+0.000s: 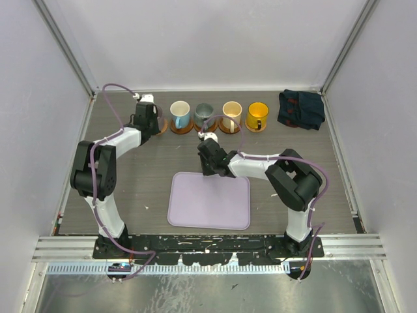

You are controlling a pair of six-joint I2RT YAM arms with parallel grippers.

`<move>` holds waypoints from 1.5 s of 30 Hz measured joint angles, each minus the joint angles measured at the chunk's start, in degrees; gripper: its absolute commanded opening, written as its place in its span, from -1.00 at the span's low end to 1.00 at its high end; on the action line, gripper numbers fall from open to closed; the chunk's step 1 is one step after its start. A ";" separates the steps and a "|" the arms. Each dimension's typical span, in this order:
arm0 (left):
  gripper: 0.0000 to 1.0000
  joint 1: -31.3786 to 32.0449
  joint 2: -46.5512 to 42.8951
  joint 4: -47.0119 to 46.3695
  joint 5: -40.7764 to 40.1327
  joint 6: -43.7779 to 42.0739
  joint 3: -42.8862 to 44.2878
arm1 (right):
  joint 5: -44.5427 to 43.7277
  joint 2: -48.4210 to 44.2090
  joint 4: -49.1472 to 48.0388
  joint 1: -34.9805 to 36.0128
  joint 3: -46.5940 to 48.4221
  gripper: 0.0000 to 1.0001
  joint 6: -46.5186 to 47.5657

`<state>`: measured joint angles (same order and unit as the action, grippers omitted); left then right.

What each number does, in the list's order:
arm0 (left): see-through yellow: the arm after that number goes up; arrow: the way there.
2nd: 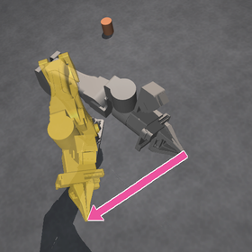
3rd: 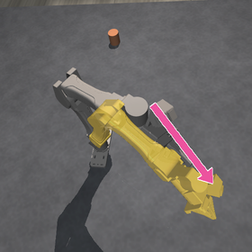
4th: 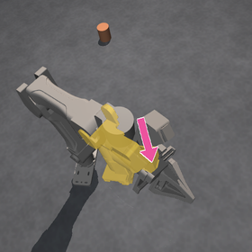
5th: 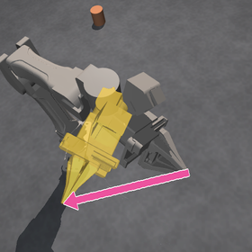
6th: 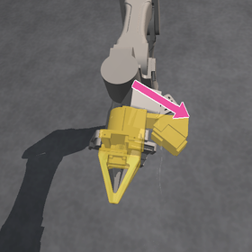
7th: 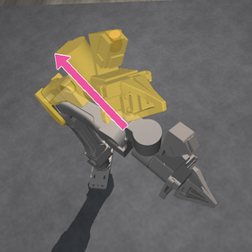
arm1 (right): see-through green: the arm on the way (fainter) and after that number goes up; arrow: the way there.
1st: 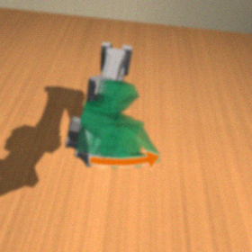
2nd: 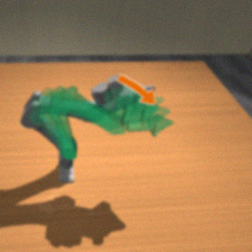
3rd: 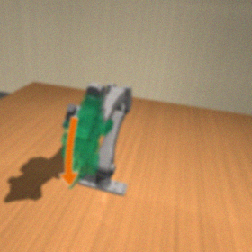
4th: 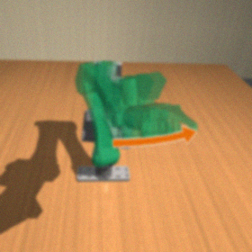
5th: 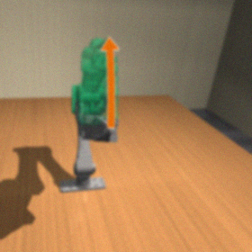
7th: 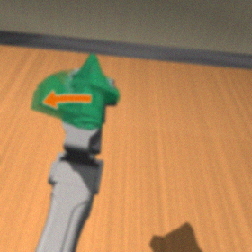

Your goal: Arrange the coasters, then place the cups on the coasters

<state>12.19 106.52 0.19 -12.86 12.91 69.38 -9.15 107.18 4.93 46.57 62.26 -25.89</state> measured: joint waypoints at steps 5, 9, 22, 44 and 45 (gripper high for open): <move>-0.97 0.00 0.66 -0.28 0.02 0.13 0.00 | 0.02 0.02 -0.02 0.00 0.00 -0.80 -0.15; -0.97 0.00 0.76 -0.42 0.00 0.15 0.00 | 0.07 0.13 -0.39 0.00 -0.02 -0.80 -0.33; -0.52 0.00 0.83 -0.57 -0.07 0.17 0.00 | 0.31 0.13 -1.09 0.00 -0.26 -0.80 -1.05; 0.00 0.00 0.46 -1.84 -1.77 1.03 -0.94 | 0.33 0.13 -1.68 0.00 -0.57 -0.80 -1.27; 0.00 0.00 0.26 -1.84 -1.92 1.03 -1.11 | 0.33 0.13 -1.75 0.00 -0.59 -0.80 -1.27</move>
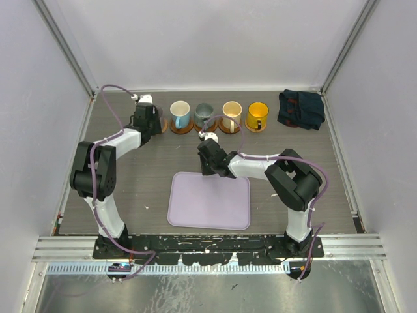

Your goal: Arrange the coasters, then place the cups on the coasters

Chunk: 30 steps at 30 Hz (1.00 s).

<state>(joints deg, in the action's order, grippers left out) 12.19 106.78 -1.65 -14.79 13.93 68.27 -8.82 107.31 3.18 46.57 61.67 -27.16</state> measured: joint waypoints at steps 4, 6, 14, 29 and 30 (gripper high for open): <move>0.00 0.00 -1.01 -0.02 -0.33 0.00 -0.70 | -0.04 0.00 -0.50 0.13 -0.17 -0.80 -0.02; 0.00 0.00 -1.64 -0.13 -0.52 0.00 -1.14 | -0.07 0.00 -0.70 0.22 -0.24 -0.80 -0.02; 0.00 0.00 -2.21 -0.28 -1.14 -0.02 -2.84 | -0.07 0.00 -1.27 0.48 -0.44 -0.80 -0.20; 0.00 0.00 -2.69 -0.26 -2.91 -0.04 -3.50 | -0.07 0.00 -1.40 0.59 -0.50 -0.80 -0.22; 0.00 -0.04 -2.69 -0.26 -3.02 -0.04 -3.52 | -0.09 0.00 -1.40 0.59 -0.50 -0.80 -0.22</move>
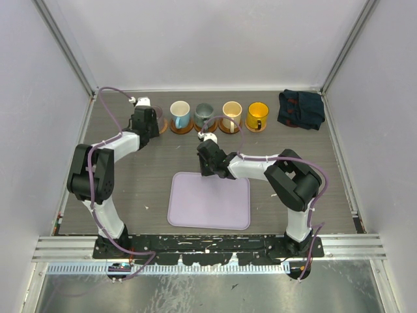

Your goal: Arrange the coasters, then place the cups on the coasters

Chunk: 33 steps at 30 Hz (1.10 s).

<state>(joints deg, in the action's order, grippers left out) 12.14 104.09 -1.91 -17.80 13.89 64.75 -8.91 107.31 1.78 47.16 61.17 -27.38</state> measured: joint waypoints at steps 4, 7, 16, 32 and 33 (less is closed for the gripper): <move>0.02 -0.22 -0.15 -0.02 0.07 0.00 -0.22 | 0.00 0.00 0.00 0.00 0.00 -0.80 0.00; 0.15 -0.33 -0.31 -0.02 0.83 0.02 -0.39 | -0.02 0.00 0.00 0.00 0.02 -0.80 0.02; 0.96 -0.44 -4.61 -0.13 5.11 0.46 -1.49 | -0.98 0.00 0.04 0.28 0.02 -0.80 0.07; 0.96 -0.48 -21.97 -0.17 6.60 1.73 -5.16 | -1.99 -0.22 2.10 0.68 0.63 -0.80 1.31; 0.96 -0.48 -22.62 -0.13 6.43 1.73 -5.70 | -1.99 -0.26 2.14 0.79 0.59 -0.80 1.31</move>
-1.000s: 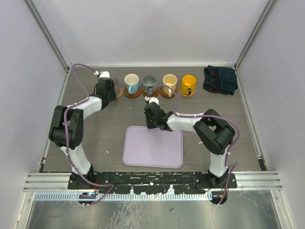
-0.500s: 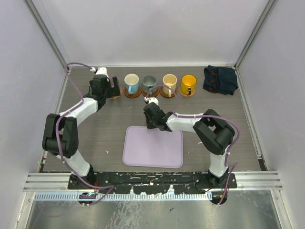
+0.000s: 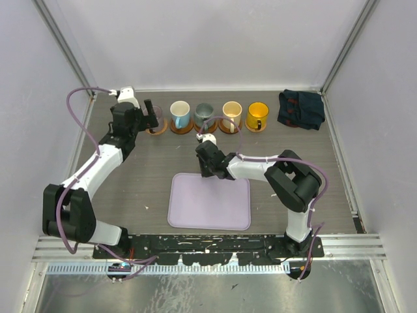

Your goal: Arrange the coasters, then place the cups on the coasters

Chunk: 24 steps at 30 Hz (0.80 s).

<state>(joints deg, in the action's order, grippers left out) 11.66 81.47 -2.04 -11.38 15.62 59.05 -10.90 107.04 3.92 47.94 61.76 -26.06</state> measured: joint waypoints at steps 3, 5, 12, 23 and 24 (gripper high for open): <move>0.96 -0.02 -1.18 0.37 -0.63 0.00 -1.53 | -0.02 -0.24 0.02 0.44 -0.31 -0.80 0.00; 0.96 -0.02 -1.46 0.66 -0.90 0.02 -2.14 | -0.17 -0.37 0.02 0.90 -0.46 -0.80 0.00; 0.96 -0.04 -2.25 2.19 -1.92 -0.02 -3.61 | -0.50 -0.61 0.24 2.25 -0.70 -0.80 -0.09; 0.96 -0.04 -4.68 4.07 -3.56 -0.22 -4.26 | -5.99 -0.59 5.75 2.27 1.51 -0.79 1.07; 0.96 -0.04 -5.49 4.42 -3.80 -0.24 -4.42 | -6.69 -0.63 6.14 2.08 1.81 -0.79 1.57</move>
<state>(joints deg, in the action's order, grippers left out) 11.62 75.99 2.37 -15.18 15.38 54.63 -17.58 106.41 10.07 50.02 63.57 -24.49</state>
